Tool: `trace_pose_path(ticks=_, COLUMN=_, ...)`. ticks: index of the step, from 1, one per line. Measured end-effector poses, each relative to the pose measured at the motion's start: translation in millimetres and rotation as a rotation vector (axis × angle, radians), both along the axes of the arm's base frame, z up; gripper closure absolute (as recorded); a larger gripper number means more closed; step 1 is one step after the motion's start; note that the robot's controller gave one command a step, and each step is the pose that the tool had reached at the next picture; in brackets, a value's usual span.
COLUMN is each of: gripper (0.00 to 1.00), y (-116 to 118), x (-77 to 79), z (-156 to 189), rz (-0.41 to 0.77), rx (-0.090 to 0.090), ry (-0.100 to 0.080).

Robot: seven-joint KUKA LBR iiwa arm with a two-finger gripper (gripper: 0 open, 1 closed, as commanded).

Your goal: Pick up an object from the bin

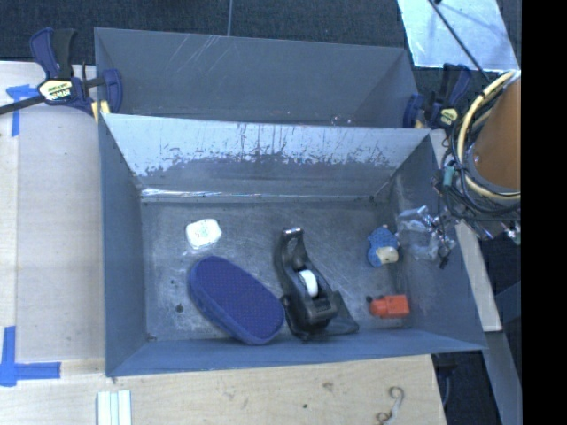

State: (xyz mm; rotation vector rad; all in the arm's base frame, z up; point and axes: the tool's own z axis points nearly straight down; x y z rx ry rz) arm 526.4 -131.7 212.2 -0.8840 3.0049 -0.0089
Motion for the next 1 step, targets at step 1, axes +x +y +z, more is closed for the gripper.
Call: trace_pose_path(ticks=1, gripper=1.0, y=13.4, x=-3.7, z=-61.7, rz=-0.076, rx=0.005, ry=0.013)
